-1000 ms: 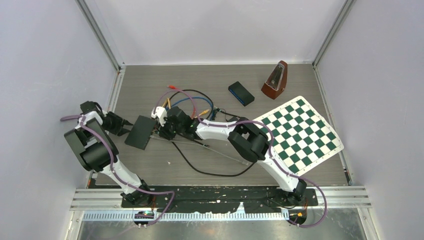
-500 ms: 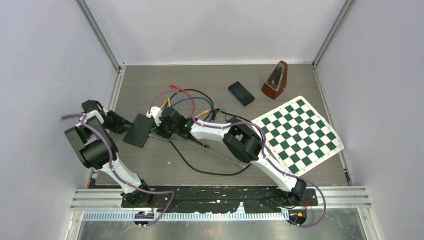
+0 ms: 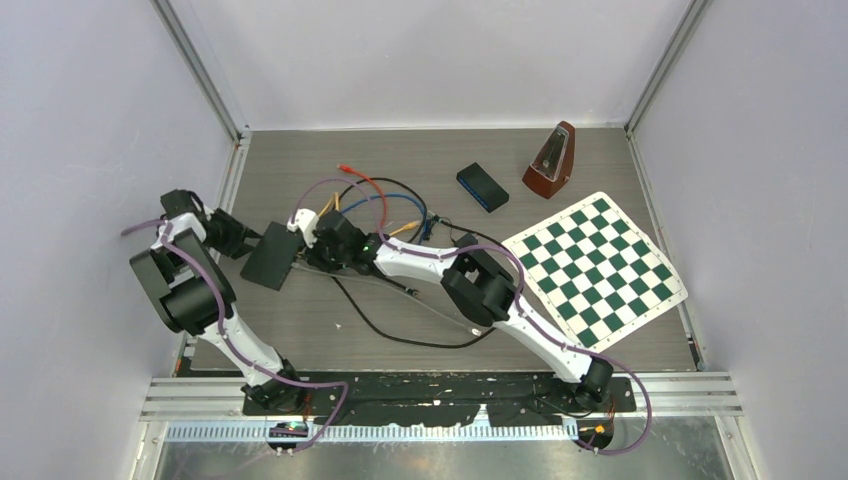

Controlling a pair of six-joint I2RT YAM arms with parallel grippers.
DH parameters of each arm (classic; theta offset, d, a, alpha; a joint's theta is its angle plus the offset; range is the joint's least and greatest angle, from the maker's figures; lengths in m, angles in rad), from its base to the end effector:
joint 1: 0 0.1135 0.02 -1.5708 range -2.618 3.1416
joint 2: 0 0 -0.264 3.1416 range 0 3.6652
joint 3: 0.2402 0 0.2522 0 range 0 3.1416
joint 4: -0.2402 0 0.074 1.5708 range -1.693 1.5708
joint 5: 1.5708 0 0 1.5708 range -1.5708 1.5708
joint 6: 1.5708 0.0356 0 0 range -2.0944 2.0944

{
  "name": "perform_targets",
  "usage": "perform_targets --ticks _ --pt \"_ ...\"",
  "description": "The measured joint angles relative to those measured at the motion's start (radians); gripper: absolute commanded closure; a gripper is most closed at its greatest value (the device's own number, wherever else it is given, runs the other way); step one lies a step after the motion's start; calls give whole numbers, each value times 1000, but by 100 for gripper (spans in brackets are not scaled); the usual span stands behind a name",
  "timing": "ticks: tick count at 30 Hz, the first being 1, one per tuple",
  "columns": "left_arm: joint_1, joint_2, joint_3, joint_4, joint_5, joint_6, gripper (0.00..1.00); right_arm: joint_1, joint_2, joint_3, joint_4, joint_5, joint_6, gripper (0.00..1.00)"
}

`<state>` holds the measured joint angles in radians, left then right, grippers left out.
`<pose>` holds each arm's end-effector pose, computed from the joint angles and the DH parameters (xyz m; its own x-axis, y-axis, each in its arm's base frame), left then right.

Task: Insert the plug into the switch port
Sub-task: Insert the connector into the switch port, then pick up the connector from the center of the board.

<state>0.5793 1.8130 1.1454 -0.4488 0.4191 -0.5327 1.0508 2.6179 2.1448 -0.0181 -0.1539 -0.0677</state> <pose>0.3088 0.1847 0.1695 -0.4697 -0.8616 -0.1924 -0.6839 0.4929 -0.5379 0.2886 0.5150 0.1358 -0.1713 -0.4337 -0.8846 -0.9385 0.3452 0.0125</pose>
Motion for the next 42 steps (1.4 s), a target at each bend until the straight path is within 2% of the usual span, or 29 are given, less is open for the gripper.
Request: perform_targets --ticks 2,7,15,16,18,22,23,24,25,30,35,39,42 --pt "-8 9 43 -44 -5 -1 58 1 0 -3 7 2 1 75" --pt "-33 8 143 -148 -18 -6 53 7 -9 -48 74 9 -2 66" --pt "-41 -95 107 -191 -82 -5 48 -1 -108 -182 98 -8 0 54" --pt "-42 -120 89 -191 -84 -5 45 -5 -127 -199 97 -20 3 54" --pt "-48 -167 57 -193 -87 -3 31 -21 -187 -249 96 -75 17 52" --pt "-92 -231 24 -198 -76 11 24 -62 -318 -338 90 -156 45 52" --pt "-110 -245 15 -195 -71 16 19 -74 -350 -357 85 -162 52 52" --pt "-131 -262 2 -193 -63 18 5 -92 -389 -381 80 -162 62 52" --pt "-153 -281 -13 -193 -55 21 1 -113 -435 -412 74 -151 76 52" --pt "-291 -370 -48 -206 -31 50 0 -217 -584 -516 37 -60 166 52" --pt "-408 -513 -88 -224 6 104 1 -309 -603 -531 -64 31 267 51" --pt "-428 -654 -155 -230 14 132 0 -338 -602 -552 -134 52 265 52" --pt "-430 -769 -270 -207 17 134 0 -340 -595 -551 -180 77 289 52"
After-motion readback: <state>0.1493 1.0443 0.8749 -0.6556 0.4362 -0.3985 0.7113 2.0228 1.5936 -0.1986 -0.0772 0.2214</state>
